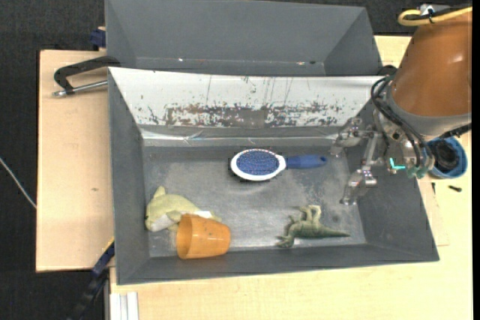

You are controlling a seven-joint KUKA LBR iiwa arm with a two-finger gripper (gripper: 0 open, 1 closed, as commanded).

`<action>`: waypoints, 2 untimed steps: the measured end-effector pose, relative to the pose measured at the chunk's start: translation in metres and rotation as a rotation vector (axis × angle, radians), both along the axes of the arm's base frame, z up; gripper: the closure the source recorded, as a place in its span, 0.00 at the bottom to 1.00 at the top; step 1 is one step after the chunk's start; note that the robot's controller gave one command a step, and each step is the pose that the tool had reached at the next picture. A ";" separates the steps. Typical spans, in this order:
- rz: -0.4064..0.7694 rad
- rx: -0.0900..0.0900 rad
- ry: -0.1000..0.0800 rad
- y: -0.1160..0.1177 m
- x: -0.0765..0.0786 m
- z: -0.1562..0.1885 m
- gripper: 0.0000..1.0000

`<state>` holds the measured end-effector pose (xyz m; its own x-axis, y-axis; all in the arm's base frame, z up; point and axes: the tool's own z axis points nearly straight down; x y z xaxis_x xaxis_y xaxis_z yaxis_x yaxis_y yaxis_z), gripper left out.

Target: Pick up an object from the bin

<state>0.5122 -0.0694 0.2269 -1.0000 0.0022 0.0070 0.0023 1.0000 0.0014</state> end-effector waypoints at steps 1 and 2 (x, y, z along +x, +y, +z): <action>0.121 0.004 0.009 0.027 -0.002 -0.151 0.00; 0.123 0.004 0.025 0.026 -0.007 -0.150 1.00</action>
Offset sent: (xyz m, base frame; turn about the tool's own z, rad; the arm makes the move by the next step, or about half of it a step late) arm -0.0031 0.0253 -0.1569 -0.1204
